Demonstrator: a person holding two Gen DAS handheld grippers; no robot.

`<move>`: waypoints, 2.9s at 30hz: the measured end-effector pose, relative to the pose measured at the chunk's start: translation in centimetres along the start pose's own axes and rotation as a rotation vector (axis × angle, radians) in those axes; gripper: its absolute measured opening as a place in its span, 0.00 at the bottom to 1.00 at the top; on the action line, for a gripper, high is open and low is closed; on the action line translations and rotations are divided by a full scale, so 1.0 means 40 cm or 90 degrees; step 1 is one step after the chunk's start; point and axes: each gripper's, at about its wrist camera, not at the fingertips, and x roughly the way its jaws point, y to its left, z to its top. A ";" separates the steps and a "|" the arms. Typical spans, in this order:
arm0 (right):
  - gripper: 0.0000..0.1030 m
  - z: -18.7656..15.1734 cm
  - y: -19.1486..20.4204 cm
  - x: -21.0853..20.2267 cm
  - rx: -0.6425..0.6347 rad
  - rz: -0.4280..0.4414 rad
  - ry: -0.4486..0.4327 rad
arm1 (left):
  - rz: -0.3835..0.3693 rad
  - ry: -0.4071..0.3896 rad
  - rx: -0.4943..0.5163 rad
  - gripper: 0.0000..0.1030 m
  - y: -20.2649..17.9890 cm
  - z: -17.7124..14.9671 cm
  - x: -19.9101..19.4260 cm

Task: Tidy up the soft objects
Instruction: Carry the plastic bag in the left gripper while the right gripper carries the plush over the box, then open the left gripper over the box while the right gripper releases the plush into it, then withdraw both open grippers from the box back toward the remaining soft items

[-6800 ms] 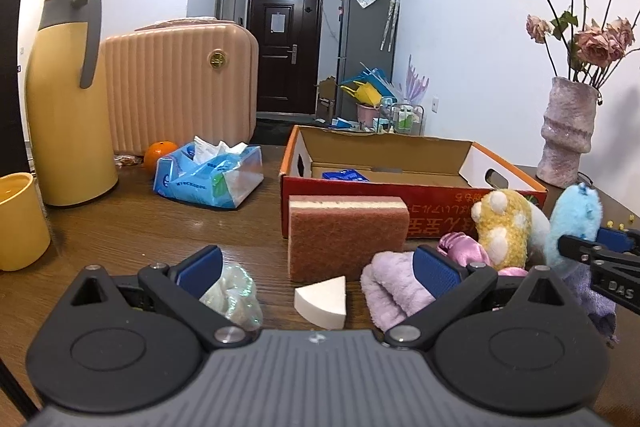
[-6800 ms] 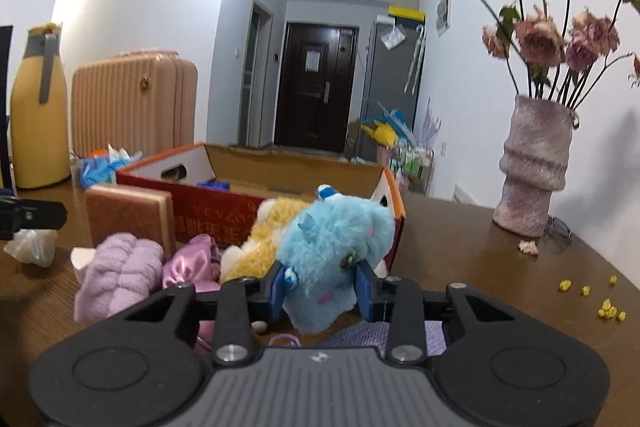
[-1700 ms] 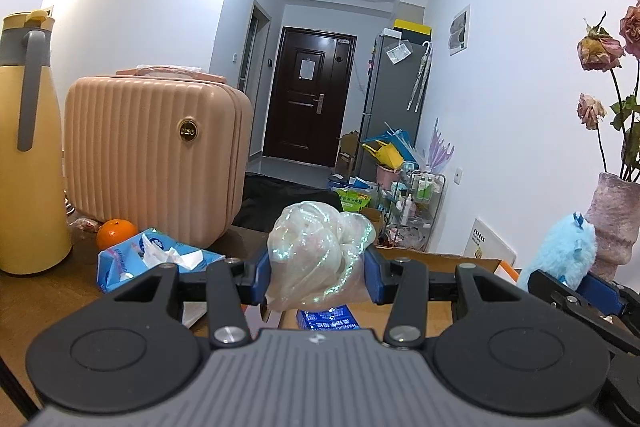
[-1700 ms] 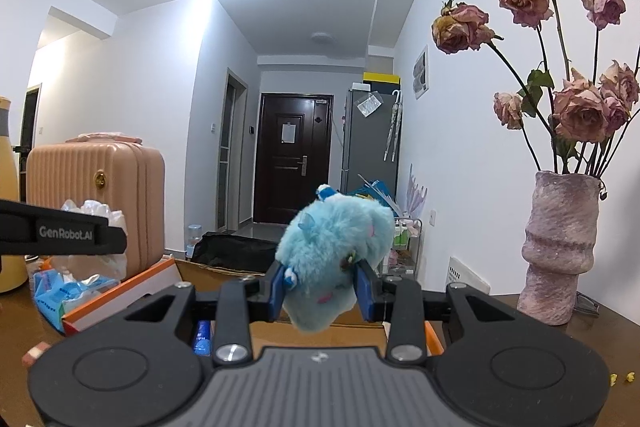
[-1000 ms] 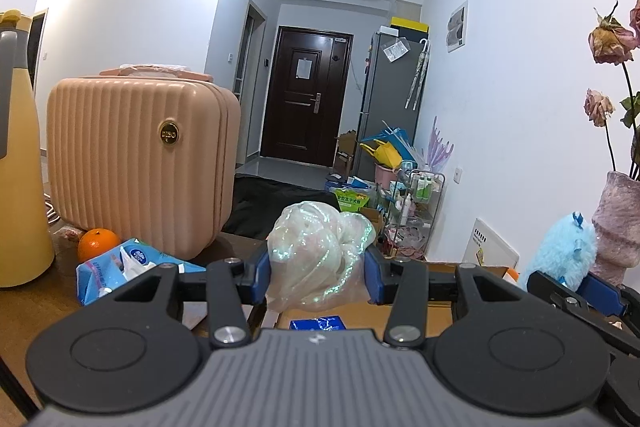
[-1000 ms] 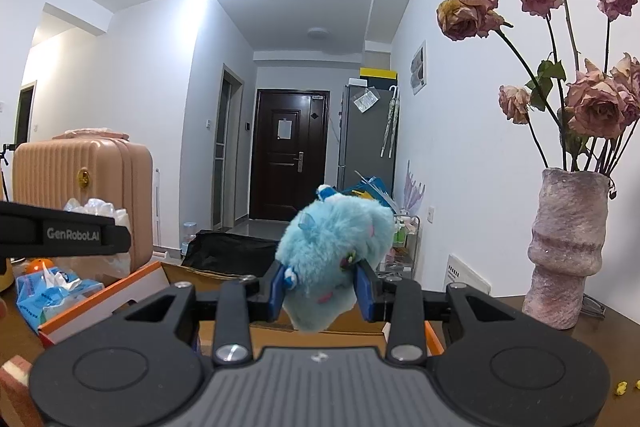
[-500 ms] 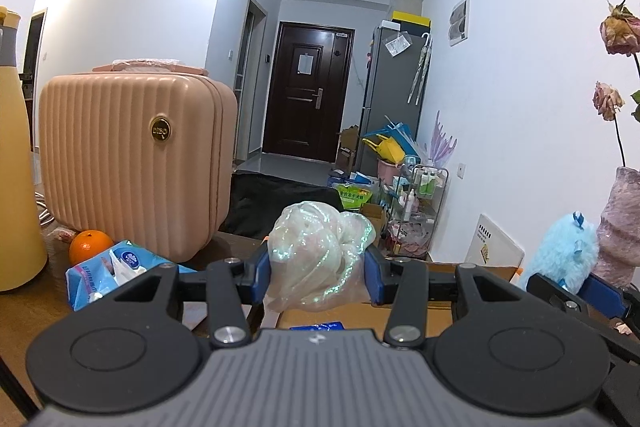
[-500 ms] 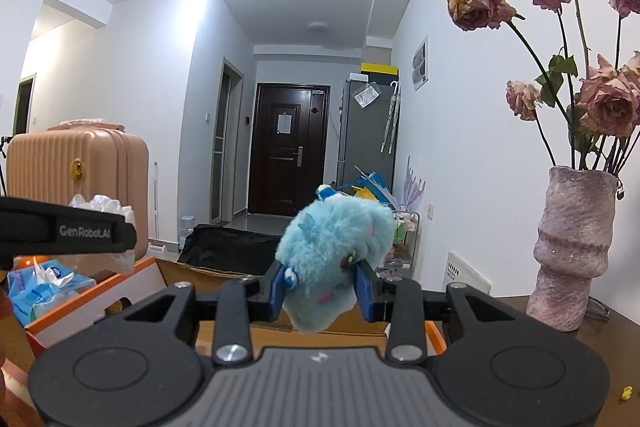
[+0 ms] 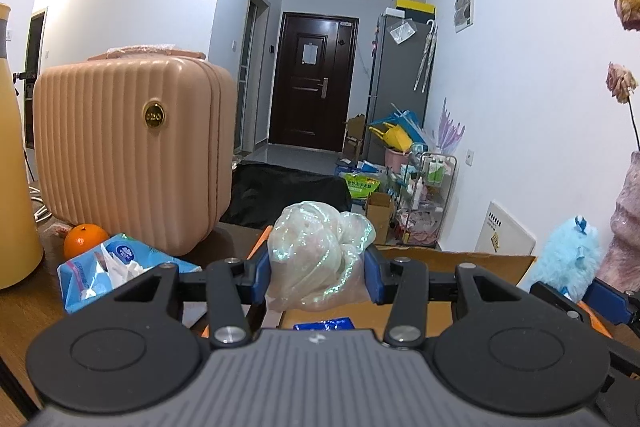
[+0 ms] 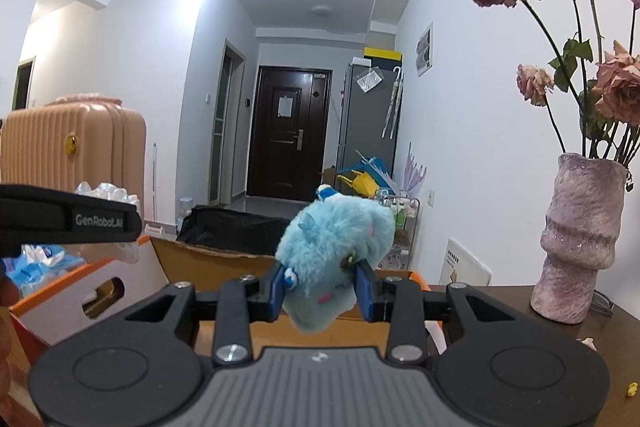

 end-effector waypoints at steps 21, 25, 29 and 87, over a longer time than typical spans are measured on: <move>0.34 -0.042 0.002 0.042 -0.015 0.007 0.068 | -0.005 0.029 0.045 0.46 -0.008 -0.026 0.027; 0.34 -0.049 0.002 0.043 -0.013 0.009 0.075 | -0.009 0.029 0.047 0.46 -0.009 -0.027 0.026; 0.34 -0.055 0.004 0.040 -0.016 0.011 0.077 | -0.009 0.027 0.052 0.47 -0.012 -0.028 0.024; 0.97 -0.057 0.003 -0.032 -0.030 -0.038 0.046 | 0.022 0.016 0.085 1.00 0.008 -0.082 -0.037</move>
